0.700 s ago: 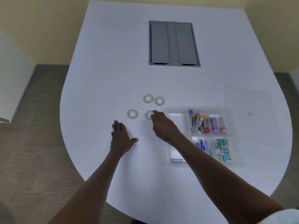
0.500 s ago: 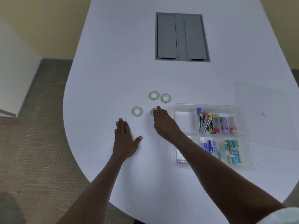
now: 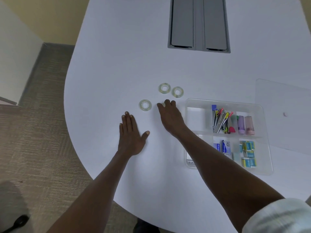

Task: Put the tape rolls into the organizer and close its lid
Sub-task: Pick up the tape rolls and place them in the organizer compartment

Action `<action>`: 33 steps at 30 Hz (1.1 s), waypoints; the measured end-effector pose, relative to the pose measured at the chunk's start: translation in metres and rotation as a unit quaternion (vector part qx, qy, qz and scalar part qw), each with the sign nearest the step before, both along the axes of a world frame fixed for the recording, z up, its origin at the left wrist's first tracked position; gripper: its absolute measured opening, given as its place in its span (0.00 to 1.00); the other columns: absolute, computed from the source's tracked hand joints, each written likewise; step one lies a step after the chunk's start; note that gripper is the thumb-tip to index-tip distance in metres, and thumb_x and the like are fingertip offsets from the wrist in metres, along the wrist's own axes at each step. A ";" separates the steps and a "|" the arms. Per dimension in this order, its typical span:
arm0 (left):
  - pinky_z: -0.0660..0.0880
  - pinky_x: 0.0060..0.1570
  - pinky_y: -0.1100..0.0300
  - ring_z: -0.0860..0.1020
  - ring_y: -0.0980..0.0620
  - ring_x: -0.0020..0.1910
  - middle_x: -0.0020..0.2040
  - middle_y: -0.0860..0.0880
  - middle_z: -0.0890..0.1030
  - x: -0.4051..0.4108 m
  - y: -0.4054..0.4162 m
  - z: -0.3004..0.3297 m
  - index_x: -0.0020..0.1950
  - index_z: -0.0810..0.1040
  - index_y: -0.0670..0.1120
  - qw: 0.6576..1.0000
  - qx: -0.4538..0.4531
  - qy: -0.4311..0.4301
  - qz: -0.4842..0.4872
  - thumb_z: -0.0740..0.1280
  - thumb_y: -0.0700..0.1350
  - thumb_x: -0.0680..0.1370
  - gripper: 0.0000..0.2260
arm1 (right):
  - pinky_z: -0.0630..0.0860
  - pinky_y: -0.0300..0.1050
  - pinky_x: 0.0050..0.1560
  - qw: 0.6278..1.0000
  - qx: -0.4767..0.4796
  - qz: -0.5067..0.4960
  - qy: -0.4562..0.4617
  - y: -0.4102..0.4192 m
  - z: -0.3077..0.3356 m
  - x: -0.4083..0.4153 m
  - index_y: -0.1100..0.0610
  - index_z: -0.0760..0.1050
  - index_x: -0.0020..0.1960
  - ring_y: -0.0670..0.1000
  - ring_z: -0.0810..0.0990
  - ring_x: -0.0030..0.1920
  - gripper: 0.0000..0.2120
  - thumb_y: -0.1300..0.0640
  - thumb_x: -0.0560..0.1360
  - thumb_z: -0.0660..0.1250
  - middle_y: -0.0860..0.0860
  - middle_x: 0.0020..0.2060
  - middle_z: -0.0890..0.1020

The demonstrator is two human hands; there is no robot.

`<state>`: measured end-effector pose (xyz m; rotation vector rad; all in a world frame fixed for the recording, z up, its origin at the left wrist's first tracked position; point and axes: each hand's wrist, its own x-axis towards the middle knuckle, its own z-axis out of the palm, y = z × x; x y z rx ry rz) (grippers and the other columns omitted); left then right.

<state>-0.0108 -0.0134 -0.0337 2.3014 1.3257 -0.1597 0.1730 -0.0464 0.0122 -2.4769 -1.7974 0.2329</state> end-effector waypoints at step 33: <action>0.44 0.75 0.44 0.38 0.40 0.78 0.78 0.37 0.38 0.000 -0.002 -0.002 0.77 0.40 0.36 0.999 0.028 0.005 -0.014 0.53 0.62 0.79 0.40 | 0.73 0.50 0.46 0.986 -0.016 -0.160 0.046 -0.063 0.004 0.078 0.66 0.76 0.46 0.62 0.78 0.45 0.09 0.62 0.69 0.69 0.63 0.41 0.81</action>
